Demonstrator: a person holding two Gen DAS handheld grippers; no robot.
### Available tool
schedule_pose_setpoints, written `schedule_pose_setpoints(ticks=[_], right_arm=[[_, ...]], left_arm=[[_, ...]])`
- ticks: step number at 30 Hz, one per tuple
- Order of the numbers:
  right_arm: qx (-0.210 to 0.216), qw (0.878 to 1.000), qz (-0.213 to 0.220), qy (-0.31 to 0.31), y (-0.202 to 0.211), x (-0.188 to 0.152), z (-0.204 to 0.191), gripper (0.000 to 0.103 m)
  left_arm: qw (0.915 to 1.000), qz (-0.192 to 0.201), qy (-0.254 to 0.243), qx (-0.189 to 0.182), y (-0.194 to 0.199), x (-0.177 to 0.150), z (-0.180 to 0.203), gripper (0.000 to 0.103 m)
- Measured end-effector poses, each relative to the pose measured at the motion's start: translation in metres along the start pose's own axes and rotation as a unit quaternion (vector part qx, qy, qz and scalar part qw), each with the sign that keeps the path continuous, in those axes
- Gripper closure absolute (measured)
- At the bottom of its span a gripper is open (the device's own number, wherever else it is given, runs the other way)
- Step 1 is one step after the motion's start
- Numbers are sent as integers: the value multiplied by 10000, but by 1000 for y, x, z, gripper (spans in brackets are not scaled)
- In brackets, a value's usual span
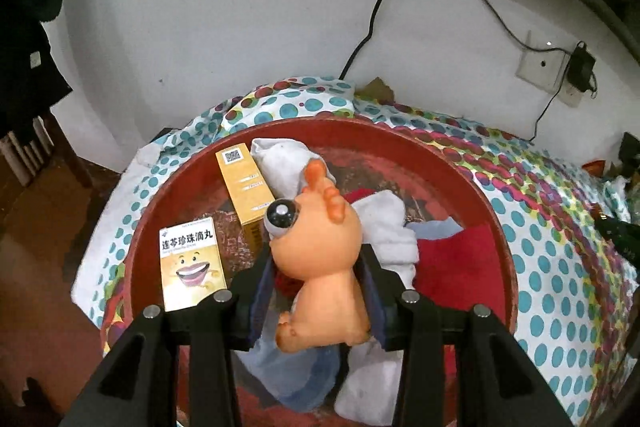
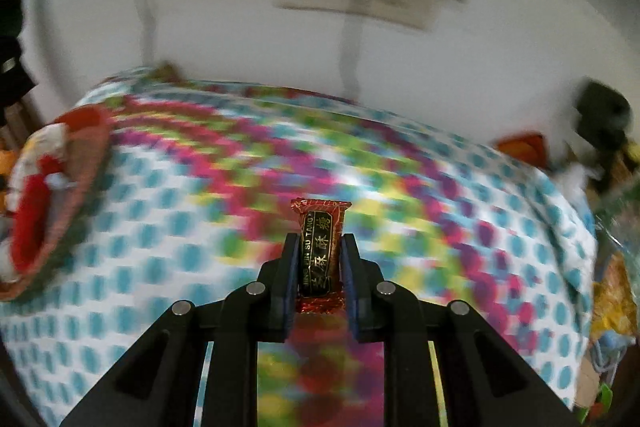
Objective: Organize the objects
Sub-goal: 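Lower the orange toy into the red tray and open the left tool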
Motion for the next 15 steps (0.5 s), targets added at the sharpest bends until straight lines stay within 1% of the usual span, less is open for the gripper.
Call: schedule_pose_setpoints(ticks=[2,5,7,11,13,15], right_arm=[[225,9996,57,156,3,8,-34,84],[587,9977,100,324,7,18,-84,84],[794,9960,137,395,10,24,-114,84],[1072,9927,160,538,11,33,-163,84],[1159,9912,160,617,10,35,-180,84],[1252,9898,142,672,9,37,-196,84]], left_arm=[[9999,78,26,-108,1,-1,1,58],[9995,248,-17,-218,7,-3,-4,58],[9992,329,-64,-213,10,-3,-6,58],[9985,484,-205,-173,19,-7,-10,57],[9978,574,-256,-186,26,-10,-12,57],[9966,694,-397,-182,36,-13,-13,50]])
Point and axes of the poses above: each gripper's, at about its wrist camera, not at the fingertips, and y roughly against the way its jaws point, z to its right, x to its top, the point moved 3 cm from there along -y, roughly the way its jaws point, and after that the axes turned 9 degrees about z, right-handed, at the moved point
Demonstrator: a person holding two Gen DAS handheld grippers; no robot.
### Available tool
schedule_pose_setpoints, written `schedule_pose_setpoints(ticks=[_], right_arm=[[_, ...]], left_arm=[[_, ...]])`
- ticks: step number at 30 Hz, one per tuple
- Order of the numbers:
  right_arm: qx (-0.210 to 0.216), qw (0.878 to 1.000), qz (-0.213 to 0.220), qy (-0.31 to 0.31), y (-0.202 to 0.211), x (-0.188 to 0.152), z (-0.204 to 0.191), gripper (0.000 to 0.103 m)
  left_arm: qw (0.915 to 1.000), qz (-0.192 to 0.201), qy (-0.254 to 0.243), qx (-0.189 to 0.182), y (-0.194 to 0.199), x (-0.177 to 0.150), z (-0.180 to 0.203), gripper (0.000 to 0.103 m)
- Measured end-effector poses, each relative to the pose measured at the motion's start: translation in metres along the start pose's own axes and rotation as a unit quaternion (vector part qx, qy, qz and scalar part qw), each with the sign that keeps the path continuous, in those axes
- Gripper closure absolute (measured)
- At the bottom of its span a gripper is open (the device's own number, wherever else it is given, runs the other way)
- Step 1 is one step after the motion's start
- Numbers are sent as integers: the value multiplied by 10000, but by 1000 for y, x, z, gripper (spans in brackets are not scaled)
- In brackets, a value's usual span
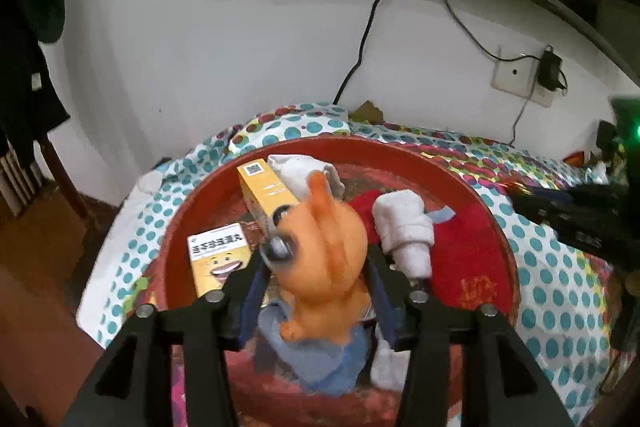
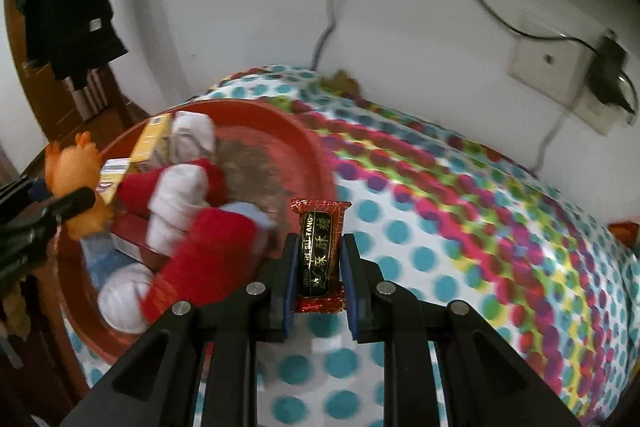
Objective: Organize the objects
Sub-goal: 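Lower the orange toy into the red tray and open the left tool, then lower the red candy bar into the red tray and open the right tool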
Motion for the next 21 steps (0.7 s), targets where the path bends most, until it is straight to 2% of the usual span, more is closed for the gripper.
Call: schedule_pose_setpoints(ticks=[3,4,6,13,21], right_arm=[[135,9999,-34,74,-9,4,-19,84],[176,9998,-38,95,-12,6,-27,84],[250,9996,-45,95,-16,7,-36,84],[429,9989,-5,171,-18,16,-66,84],[574,9982,-95,125,-21,23,-92,84]], left_arm=[[9993,276,-238,122,22,0,-1,40],[9991,321,-258,121,27,-1,-2,39],[9988,380,-246,177,38,-1,-6,31],[9990,281,120,329,59,-13,-27,30],[9978,98,299,578,61,-26,-36,30]])
Point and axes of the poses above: each gripper's, at about its wrist camera, not at the fingertips, and y roughly against the way its jaws point, z to its right, x to its top, the point moved 3 cm from there along -y, roughly the way its jaws point, and after that the axes turned 9 degrees about z, right-handed, at the moved point
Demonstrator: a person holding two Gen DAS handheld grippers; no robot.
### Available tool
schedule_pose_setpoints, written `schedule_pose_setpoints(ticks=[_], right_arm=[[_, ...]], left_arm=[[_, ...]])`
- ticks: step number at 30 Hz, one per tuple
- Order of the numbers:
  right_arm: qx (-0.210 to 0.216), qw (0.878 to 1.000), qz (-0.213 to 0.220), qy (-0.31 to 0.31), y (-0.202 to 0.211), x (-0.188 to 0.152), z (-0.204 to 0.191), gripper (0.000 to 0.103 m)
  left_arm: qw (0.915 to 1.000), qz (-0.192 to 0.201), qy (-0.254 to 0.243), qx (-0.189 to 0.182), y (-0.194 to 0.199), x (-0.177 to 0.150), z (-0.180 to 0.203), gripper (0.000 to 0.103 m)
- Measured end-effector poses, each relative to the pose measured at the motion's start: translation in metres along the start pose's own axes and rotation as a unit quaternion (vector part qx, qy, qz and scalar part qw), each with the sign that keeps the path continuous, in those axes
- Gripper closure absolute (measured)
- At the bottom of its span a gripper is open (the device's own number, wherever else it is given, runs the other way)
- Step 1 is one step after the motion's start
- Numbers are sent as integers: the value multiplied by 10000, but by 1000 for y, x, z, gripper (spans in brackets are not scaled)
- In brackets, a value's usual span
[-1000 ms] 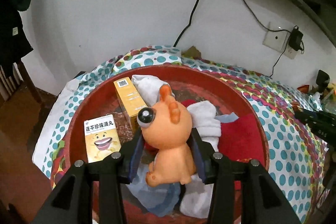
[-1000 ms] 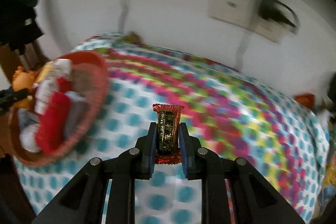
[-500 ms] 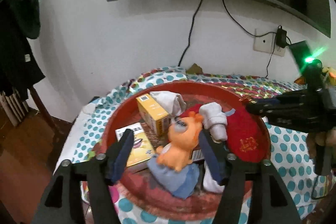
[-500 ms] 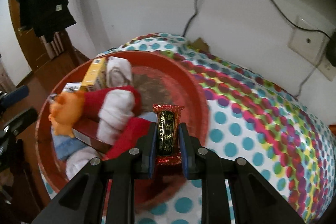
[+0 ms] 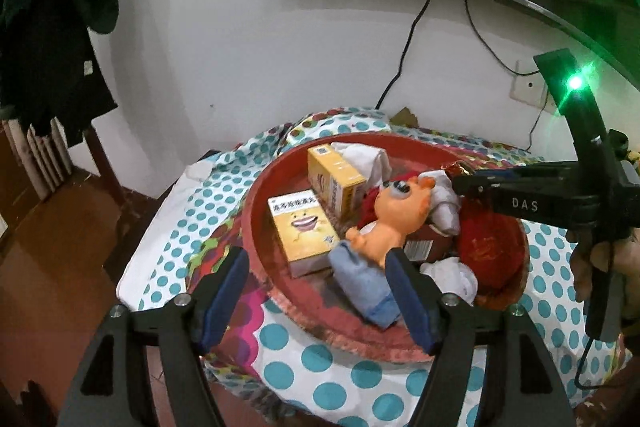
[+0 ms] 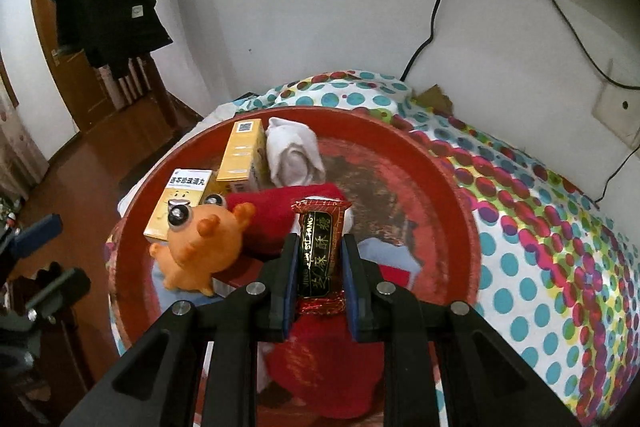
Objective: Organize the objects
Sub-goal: 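Lower the red candy bar into the red tray and open the right tool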
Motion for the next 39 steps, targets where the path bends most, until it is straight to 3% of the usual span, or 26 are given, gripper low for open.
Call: schedule_pose_setpoints(ticks=[6,8,10,13,16,20,28,39], right_arm=[[-55,9997,-140,-199,-9,-2,-5,80],[-131,9996,-165,-197,-9,-1,-5,66],[-220,9995,-114,-216,-6,1,-5,33],[-411,9991,-20,-133,4,4,-4,27],[-672,9975,-215,-26,14,3,-3,13],[-957,9946,-389,32,37,-5,0,5],[-1128,9922,-534,-16,83,-28,1,3],[-836,9919,-942,-149,94,-61,-10,2]], left_arm=[[9997,-224,32,32,-1,-8,1,30],[9996,-222,-29,194,0,-9,1,30],[9993,-271,-86,242,0,-9,1,30],[9989,-306,-101,343,0,-8,1,30],[9987,-330,-88,381,2,-7,2,30],[9983,-361,-148,435,3,-3,8,30],[9982,-458,27,394,3,6,15,30],[9981,-563,106,237,-5,16,36,30]])
Point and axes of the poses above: each gripper's, at about its wrist camera, not at the fingertips, and y roughly against the way its jaws point, z to its right, x to its top, the point moved 3 cm from there along -y, roughly the way its jaws point, and after that the axes turned 9 degrees about z, right-handed, at the moved point
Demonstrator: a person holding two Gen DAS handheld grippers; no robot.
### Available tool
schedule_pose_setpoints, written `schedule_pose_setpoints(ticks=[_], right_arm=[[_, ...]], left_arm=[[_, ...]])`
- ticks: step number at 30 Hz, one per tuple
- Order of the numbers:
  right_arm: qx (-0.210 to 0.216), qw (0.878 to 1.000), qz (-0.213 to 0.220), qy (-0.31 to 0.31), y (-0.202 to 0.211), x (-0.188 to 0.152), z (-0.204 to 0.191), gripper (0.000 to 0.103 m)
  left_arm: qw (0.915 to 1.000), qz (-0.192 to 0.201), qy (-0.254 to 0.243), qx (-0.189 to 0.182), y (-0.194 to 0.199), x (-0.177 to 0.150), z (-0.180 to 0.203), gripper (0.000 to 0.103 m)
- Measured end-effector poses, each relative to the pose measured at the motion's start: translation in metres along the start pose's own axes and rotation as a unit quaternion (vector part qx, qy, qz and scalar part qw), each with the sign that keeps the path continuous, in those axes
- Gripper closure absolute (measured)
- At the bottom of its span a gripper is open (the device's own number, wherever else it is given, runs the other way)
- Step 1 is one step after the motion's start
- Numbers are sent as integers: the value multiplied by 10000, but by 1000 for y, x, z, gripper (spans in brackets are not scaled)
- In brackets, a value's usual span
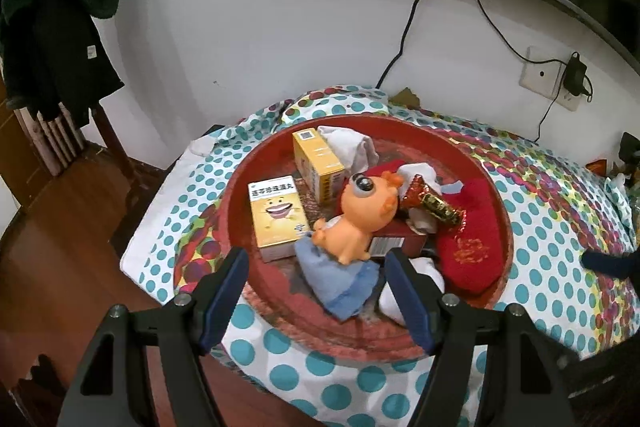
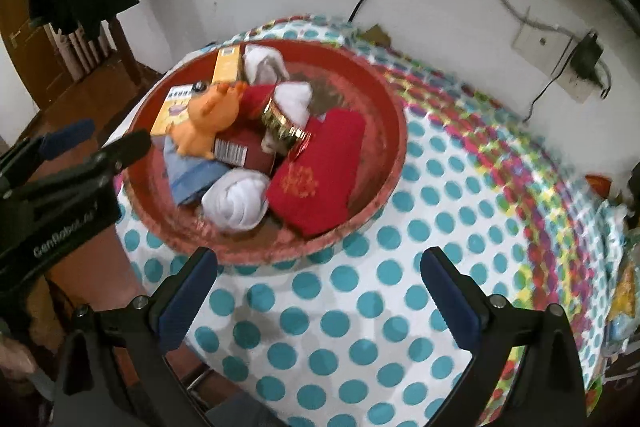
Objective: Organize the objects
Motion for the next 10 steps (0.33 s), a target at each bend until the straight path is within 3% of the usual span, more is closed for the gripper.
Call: schedule_pose_setpoints(ticks=[10], right_arm=[[118,9999,-84,-29,-4,-10,-4,2]], left_arm=[[9999,82,-119,-20,10,1,5,30]])
Point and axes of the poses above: each gripper's, at about its wrist camera, not at the fingertips, and y roughly against the way its jaws point, z to its right, x to its top, the point moved 3 cm from there along -y, roughly the way its jaws point, and after that the axes turned 9 degrees about z, right-handed, at the moved point
